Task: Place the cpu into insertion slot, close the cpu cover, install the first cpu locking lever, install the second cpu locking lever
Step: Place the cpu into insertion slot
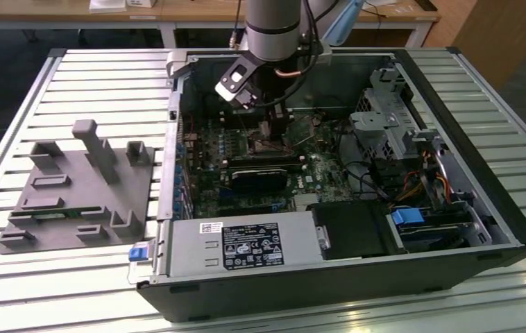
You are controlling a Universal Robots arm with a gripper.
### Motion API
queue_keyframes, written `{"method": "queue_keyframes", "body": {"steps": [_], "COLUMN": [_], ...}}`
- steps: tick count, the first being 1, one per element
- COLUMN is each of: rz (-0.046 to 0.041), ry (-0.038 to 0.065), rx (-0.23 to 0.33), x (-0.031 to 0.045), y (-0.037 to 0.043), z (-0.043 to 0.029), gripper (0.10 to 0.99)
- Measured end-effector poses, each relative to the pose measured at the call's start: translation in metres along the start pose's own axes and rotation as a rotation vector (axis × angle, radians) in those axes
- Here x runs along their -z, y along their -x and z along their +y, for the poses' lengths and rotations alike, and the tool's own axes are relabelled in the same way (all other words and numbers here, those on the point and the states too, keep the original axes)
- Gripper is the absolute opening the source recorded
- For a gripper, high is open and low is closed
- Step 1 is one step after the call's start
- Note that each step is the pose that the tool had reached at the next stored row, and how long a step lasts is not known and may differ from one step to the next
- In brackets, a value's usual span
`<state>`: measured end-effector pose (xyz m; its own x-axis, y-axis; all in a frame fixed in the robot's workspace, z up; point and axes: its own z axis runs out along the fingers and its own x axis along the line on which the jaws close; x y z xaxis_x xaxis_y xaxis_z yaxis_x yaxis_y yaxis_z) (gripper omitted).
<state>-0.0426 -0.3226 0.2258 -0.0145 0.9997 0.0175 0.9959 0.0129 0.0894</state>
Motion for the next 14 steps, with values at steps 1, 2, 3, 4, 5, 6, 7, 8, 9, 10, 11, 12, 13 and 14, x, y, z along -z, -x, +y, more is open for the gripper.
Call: {"method": "queue_keyframes", "body": {"steps": [1,2,3,4,5,6,7,8,9,10,11,12,13,14], "rz": [0.0,0.0,0.0001,0.0001,0.0002,0.0002,0.0002,0.0003,0.0002,0.0001,0.0001,0.0001,0.0001,0.0001], "ry": [0.0,0.0,0.0,0.0,0.0,0.0,0.0,0.0,0.0,0.0,0.0,0.0,0.0,0.0], "rx": [0.0,0.001,0.001,0.002,0.003,0.003,0.003,0.003,0.003,0.002,0.002,0.002,0.002,0.001], "x": [-0.0009,-0.0017,-0.0025,-0.0034,-0.0044,-0.0054,-0.0065,-0.0075,-0.0084,-0.0093,-0.0102,-0.011,-0.0118,-0.0126], "y": [-0.0001,-0.0001,-0.0001,-0.0001,-0.0001,-0.0001,-0.0001,-0.0001,0.0,0.0,0.0,0.0,0.0,0.0], "z": [-0.0009,-0.0016,-0.0022,-0.0025,-0.0028,-0.0031,-0.0034,-0.0037,-0.004,-0.0044,-0.0047,-0.005,-0.0055,-0.006], "gripper": [0.541,0.541,0.541,0.541,0.541,0.541,0.541,0.541,0.541,0.541,0.541,0.541,0.541,0.541]}}
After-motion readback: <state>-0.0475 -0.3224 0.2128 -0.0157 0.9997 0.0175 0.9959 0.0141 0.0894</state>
